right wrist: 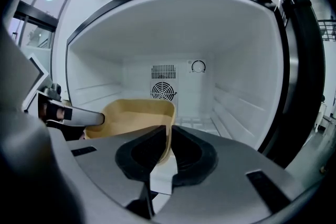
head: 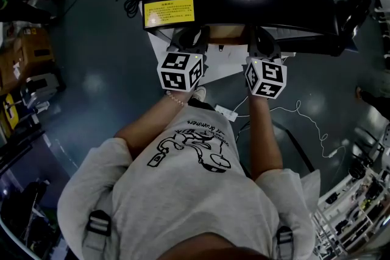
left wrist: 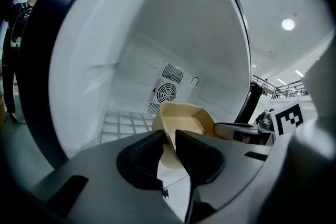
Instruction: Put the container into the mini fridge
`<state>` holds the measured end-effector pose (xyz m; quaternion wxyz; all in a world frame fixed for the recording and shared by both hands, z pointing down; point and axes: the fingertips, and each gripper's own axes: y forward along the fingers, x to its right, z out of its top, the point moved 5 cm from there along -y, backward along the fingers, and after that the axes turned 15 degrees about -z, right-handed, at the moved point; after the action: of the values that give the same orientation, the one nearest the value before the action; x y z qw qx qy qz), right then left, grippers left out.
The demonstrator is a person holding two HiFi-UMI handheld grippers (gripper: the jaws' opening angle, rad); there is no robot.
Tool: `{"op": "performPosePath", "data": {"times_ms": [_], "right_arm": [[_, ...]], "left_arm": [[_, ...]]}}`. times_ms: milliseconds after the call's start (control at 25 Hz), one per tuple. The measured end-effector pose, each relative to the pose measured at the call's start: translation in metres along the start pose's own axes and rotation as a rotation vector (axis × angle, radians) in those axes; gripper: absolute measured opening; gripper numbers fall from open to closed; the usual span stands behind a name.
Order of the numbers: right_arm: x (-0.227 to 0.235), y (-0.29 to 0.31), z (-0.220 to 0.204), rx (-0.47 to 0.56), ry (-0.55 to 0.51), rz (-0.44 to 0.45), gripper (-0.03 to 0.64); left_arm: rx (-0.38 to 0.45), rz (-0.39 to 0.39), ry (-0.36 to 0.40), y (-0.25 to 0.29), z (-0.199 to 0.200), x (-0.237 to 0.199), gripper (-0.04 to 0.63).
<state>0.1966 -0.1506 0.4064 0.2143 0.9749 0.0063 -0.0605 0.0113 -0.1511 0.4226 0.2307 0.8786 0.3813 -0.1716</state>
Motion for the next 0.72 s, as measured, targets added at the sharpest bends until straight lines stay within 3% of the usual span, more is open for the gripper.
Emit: {"op": "performPosePath", "data": {"times_ms": [720], "right_arm": [[0.009, 0.026, 0.000, 0.002, -0.001, -0.012, 0.051]], "left_arm": [[0.009, 0.015, 0.022, 0.023, 0.008, -0.009, 0.072]]}}
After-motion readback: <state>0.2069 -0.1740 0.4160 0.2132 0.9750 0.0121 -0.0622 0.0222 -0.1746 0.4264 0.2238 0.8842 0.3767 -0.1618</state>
